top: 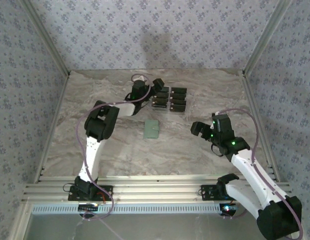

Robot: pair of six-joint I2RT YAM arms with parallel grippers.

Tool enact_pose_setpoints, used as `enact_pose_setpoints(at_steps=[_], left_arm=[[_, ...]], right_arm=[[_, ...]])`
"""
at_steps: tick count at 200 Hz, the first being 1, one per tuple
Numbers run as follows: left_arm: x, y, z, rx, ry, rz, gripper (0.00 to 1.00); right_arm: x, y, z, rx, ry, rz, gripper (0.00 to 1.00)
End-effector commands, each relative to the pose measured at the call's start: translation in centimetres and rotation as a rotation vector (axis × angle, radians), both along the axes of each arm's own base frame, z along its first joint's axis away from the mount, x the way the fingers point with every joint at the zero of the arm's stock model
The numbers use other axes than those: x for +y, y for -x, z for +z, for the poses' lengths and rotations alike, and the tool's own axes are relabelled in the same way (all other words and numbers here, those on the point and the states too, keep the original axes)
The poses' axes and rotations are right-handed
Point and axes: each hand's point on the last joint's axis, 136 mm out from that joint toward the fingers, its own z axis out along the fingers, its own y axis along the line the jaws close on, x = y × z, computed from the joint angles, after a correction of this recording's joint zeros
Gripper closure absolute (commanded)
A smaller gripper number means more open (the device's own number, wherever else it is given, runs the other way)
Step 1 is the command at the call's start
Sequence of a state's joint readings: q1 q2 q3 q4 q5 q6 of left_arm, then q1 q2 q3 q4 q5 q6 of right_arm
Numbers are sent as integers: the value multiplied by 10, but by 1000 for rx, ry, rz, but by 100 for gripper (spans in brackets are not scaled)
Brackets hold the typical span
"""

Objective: Put the credit cards into the card holder

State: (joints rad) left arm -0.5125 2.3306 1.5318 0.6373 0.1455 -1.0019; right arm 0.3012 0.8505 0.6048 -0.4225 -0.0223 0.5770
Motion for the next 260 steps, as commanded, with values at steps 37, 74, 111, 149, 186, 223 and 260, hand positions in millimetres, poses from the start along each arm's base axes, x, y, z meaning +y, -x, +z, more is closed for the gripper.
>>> enact_pose_setpoints(at_steps=[37,74,111,149,186,223,260], left_arm=[[-82,20,11,-36,71,-79,0],[-125,33,10,-30,84,-133,0],[-122,34,17,-40,78,-136,0],[-91,34,47,-77,57,-115,0],[-34,35,77,-95,48,-15,0],[8,45,102,-126,-8,3,0],[54,62,106,-77,-189,30,0]], right_arm=[[-5,9,3,-11,-16,-11,0],[0,16,1,-3,-48,19,1],[1,21,7,2,-58,31,4],[6,21,15,8,-80,45,11],[20,17,12,52,-66,82,15],[44,5,13,65,-14,125,16],[74,-14,17,96,101,175,19]])
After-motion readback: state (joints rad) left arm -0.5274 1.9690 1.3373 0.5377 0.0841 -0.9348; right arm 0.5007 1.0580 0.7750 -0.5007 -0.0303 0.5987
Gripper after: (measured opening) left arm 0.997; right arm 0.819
